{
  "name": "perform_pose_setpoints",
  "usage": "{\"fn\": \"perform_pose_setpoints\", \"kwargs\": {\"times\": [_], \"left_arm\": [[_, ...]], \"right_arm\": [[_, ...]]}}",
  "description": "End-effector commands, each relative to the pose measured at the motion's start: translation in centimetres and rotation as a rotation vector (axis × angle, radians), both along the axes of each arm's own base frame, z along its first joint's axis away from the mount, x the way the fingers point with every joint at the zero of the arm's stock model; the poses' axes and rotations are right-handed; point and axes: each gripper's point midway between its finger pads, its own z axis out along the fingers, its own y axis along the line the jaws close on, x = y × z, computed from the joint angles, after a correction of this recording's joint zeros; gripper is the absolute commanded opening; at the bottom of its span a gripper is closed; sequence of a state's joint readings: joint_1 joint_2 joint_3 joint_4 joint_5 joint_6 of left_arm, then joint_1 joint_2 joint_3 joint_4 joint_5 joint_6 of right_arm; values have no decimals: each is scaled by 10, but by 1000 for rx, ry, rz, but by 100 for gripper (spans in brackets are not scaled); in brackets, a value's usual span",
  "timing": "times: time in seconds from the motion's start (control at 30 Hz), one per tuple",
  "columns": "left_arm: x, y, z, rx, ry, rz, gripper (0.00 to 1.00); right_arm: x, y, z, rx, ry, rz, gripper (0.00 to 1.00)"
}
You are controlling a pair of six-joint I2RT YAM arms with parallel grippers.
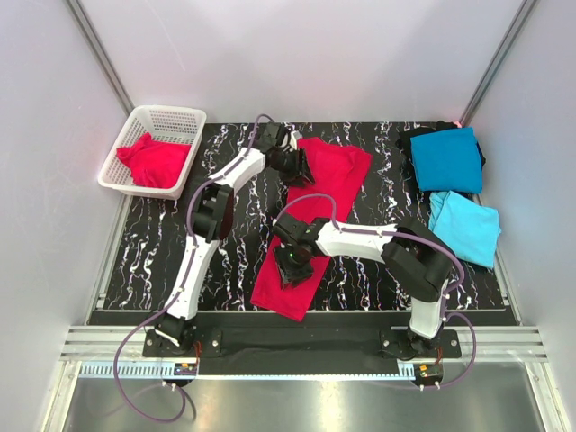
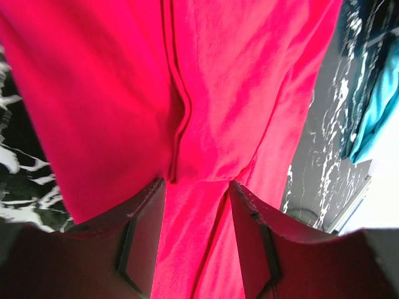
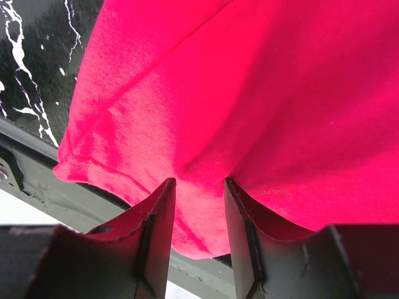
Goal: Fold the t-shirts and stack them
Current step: Fold the tshirt
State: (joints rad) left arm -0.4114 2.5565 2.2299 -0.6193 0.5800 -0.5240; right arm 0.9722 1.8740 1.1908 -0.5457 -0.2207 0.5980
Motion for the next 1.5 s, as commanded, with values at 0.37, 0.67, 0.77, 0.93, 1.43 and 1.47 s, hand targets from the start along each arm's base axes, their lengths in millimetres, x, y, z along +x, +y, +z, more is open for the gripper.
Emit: {"fn": "perform_pose_setpoints", "kwargs": {"times": [0.37,0.67,0.77,0.93,1.43,1.47], "left_arm": [[-9,34,-51,340,23,114,50],[3,92,-42,561,30,320,49],[5,107,-35,612,20,363,49],[3,131,-37,682,43,404,48],[19,169,-38,664,88,485,46],[21,166,-30,643,70,468,46]], "right_arm": [[-1,-21,-16,-116,-7,-98,43],[-21,-78,-35,-308,15,-181,42],[-27,-88,-35,-325,21,-204,42],[-35,-99,-36,-341,36,-235,42],[-39,-118,-34,-385,13,-282,41],[-35,-114,-29,-365,-3,-278,40]]}}
